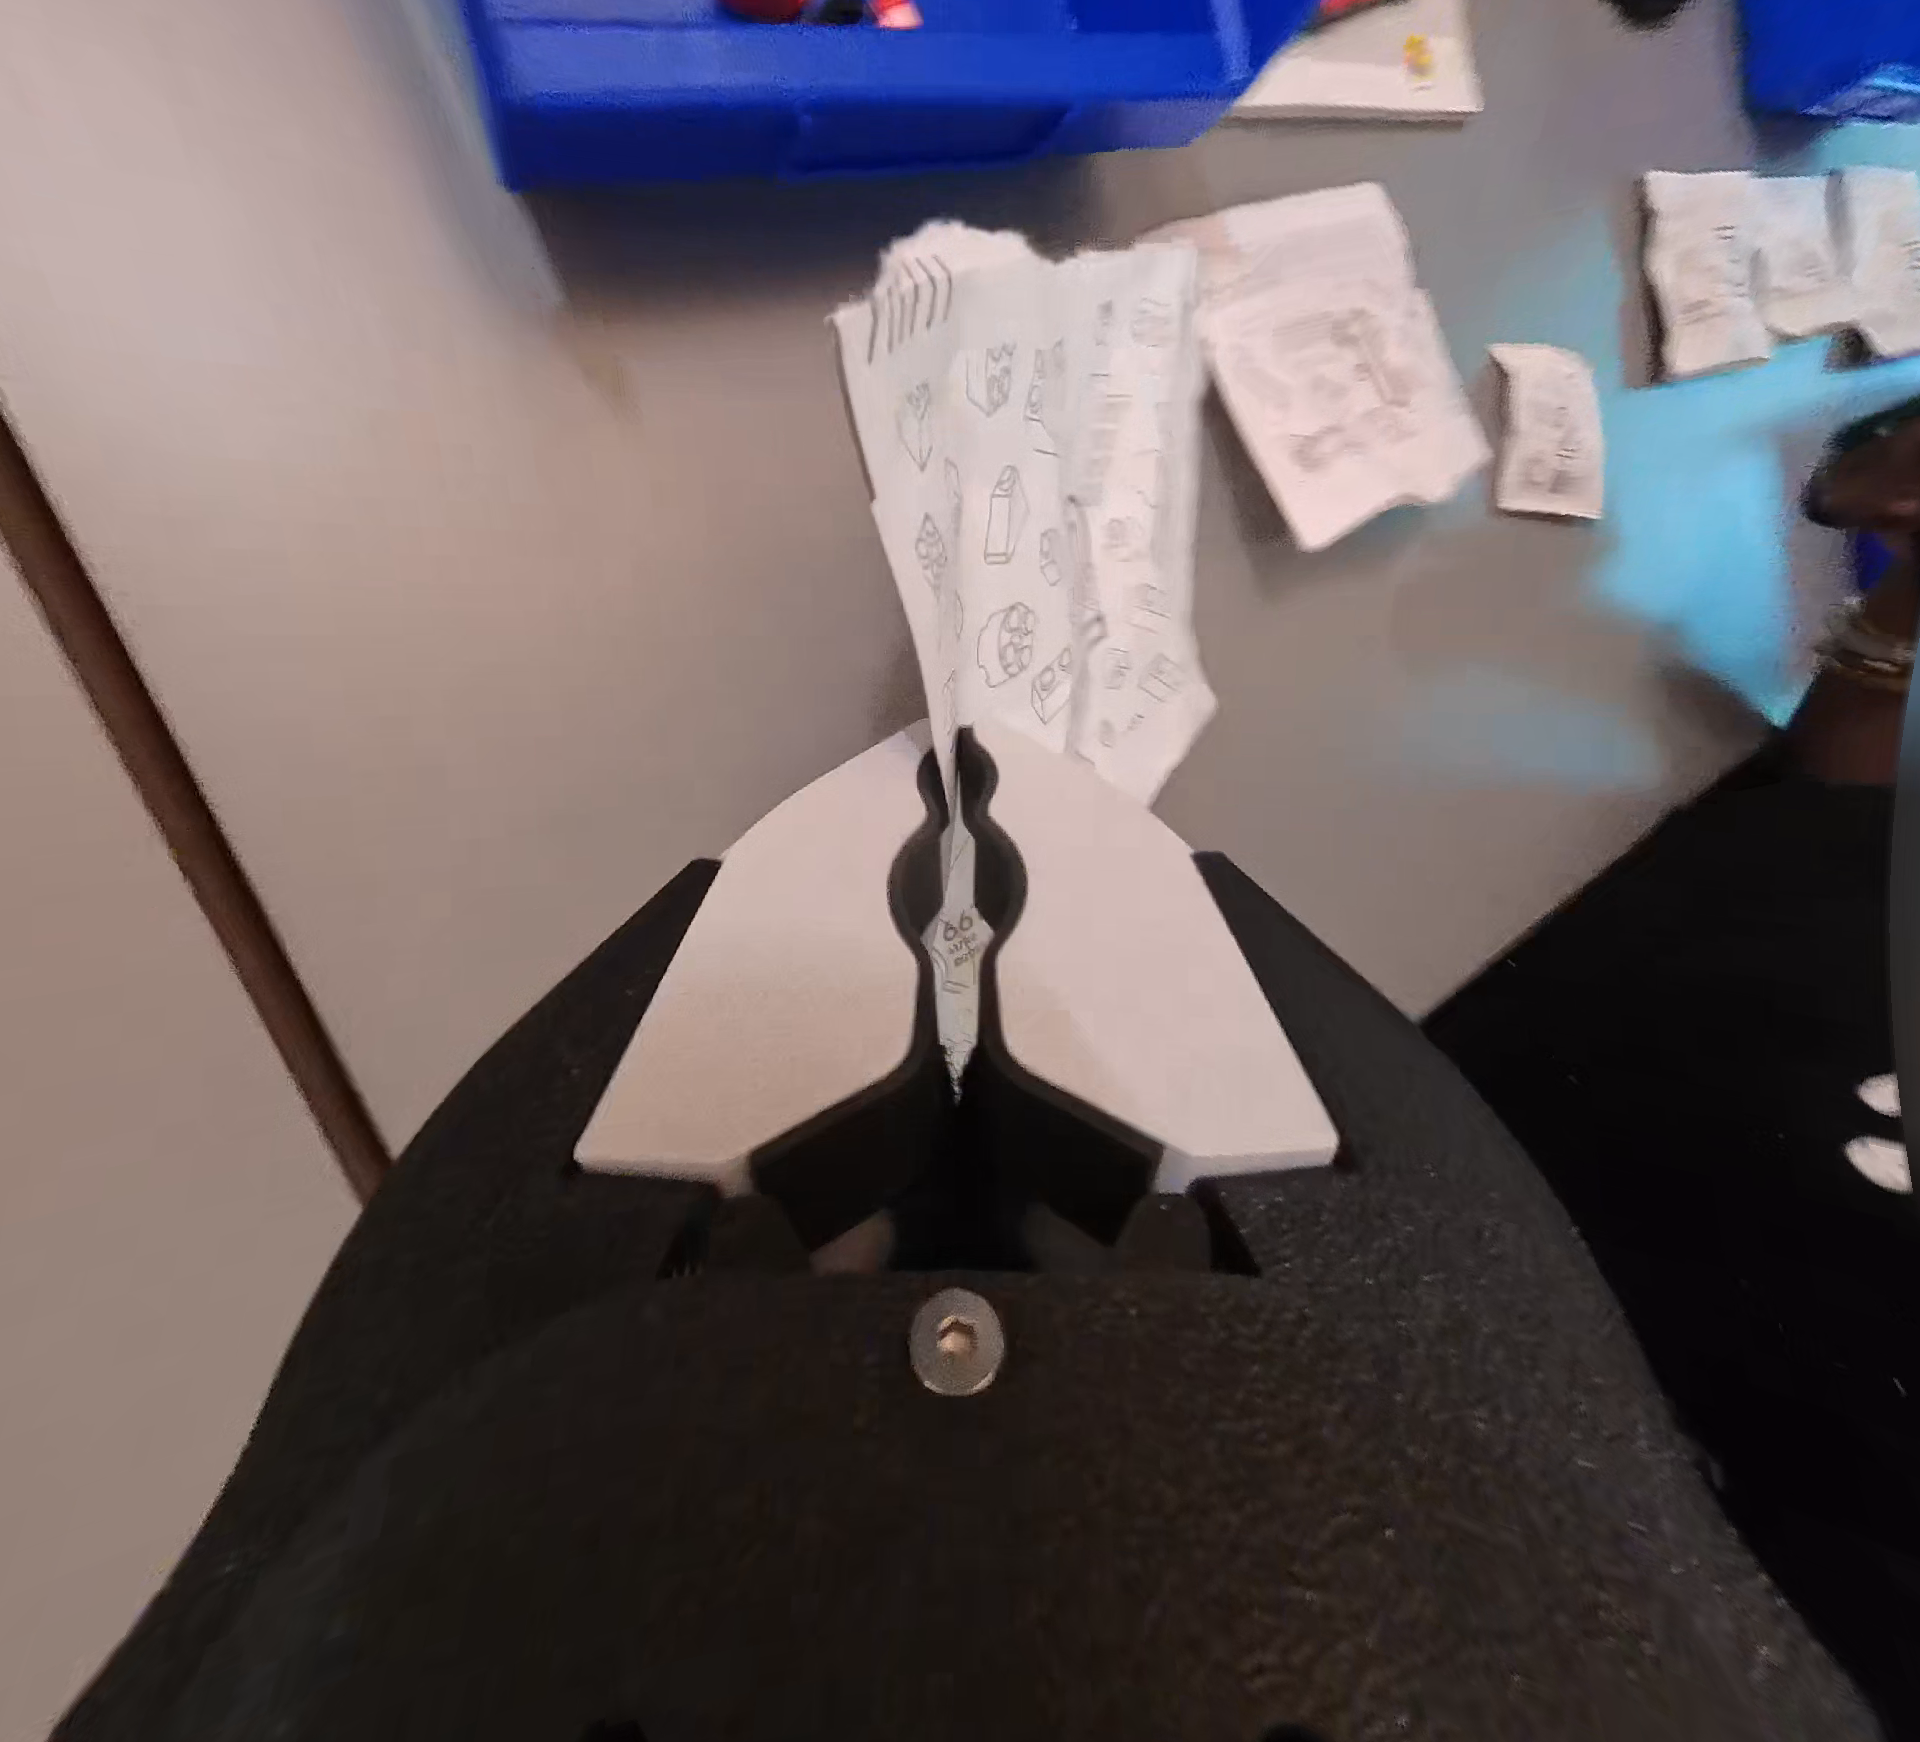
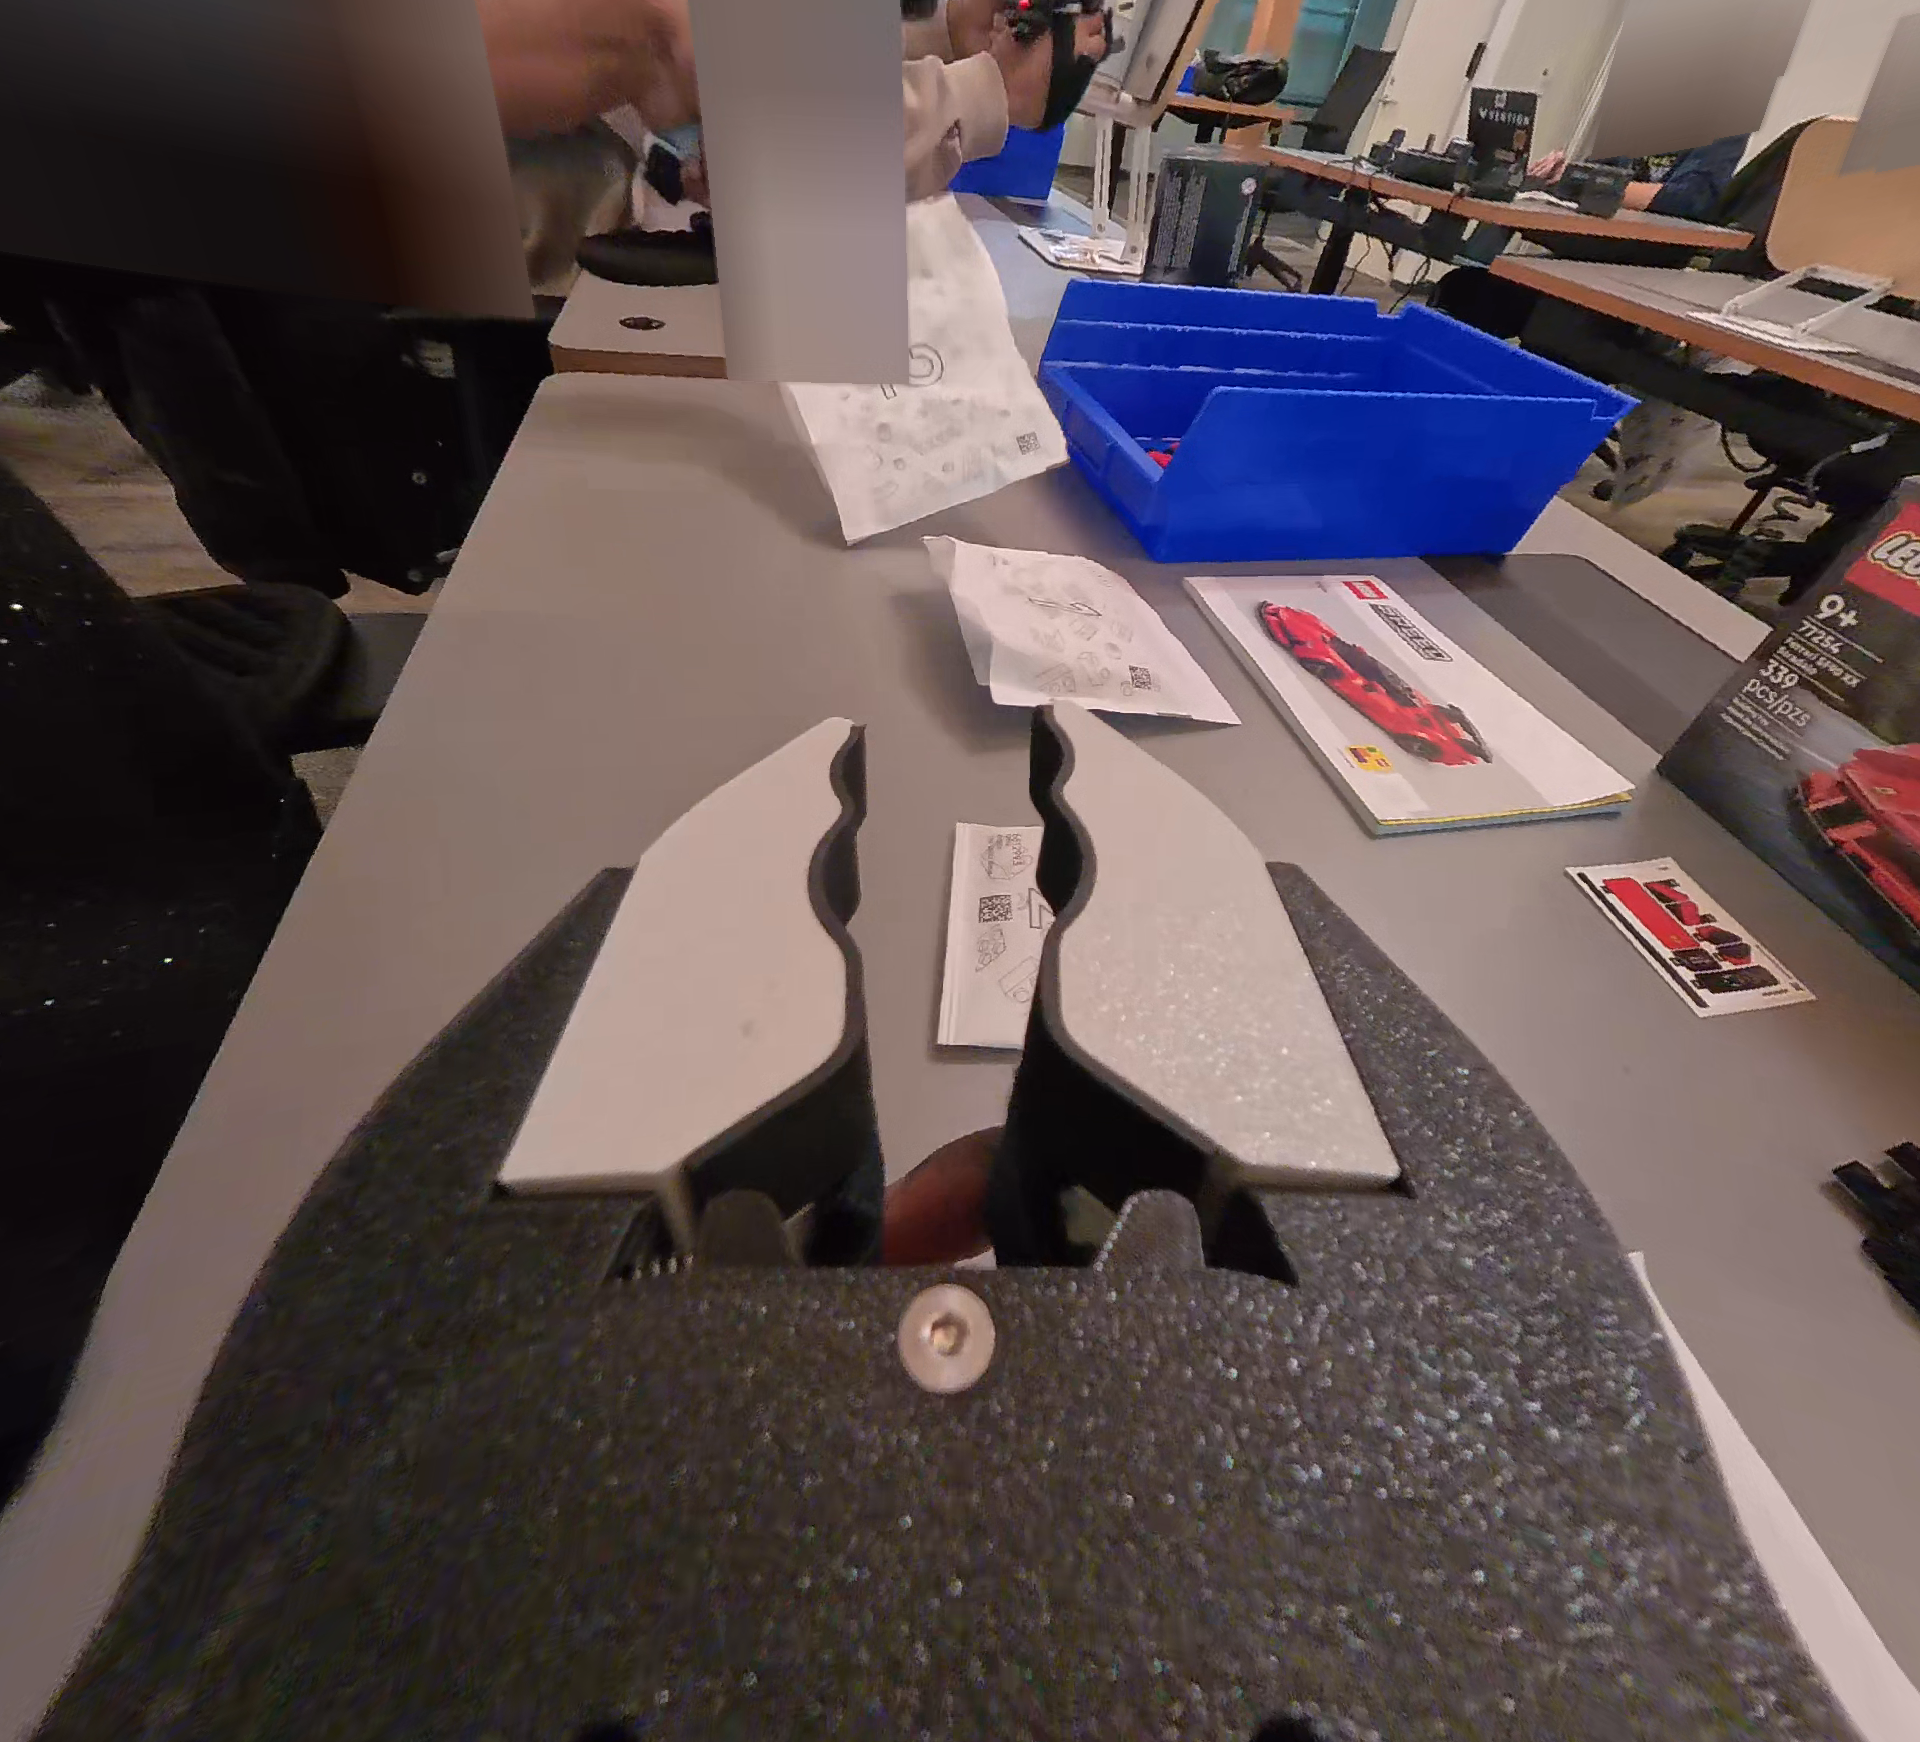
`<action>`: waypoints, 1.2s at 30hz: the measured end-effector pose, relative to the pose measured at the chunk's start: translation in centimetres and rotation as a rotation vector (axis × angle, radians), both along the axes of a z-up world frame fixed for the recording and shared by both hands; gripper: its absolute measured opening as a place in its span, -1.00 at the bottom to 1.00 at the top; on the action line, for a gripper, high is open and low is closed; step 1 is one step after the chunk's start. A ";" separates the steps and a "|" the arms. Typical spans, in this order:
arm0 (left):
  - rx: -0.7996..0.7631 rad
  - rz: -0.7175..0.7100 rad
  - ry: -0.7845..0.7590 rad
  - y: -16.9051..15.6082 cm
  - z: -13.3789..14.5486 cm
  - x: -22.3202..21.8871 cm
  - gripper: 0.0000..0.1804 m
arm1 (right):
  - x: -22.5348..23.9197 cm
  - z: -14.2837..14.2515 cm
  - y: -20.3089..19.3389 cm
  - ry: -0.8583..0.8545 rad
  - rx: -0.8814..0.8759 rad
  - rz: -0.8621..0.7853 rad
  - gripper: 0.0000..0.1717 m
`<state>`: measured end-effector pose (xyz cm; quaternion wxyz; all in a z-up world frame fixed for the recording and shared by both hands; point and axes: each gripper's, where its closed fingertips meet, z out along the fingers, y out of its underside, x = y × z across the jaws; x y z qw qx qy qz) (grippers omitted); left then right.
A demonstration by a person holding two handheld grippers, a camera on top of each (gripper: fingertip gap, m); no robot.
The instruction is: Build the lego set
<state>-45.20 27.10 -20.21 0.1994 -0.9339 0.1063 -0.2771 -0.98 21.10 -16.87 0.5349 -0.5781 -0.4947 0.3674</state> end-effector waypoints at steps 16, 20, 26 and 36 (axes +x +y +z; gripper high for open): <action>-0.135 0.061 0.139 4.7 -6.6 -2.5 -0.75 | 0.8 -0.7 0.9 -0.055 0.016 -0.043 -0.64; -0.081 0.082 0.228 5.4 -6.5 -3.5 -0.53 | 0.8 -1.0 1.0 -0.057 0.013 -0.038 -0.64; 0.040 0.066 0.404 6.1 -5.2 -4.5 -0.26 | 0.8 -1.5 1.1 -0.078 0.005 -0.038 -0.63; 0.586 0.128 0.531 7.3 4.5 0.4 0.38 | 0.7 -2.7 1.1 -0.146 -0.025 -0.047 -0.48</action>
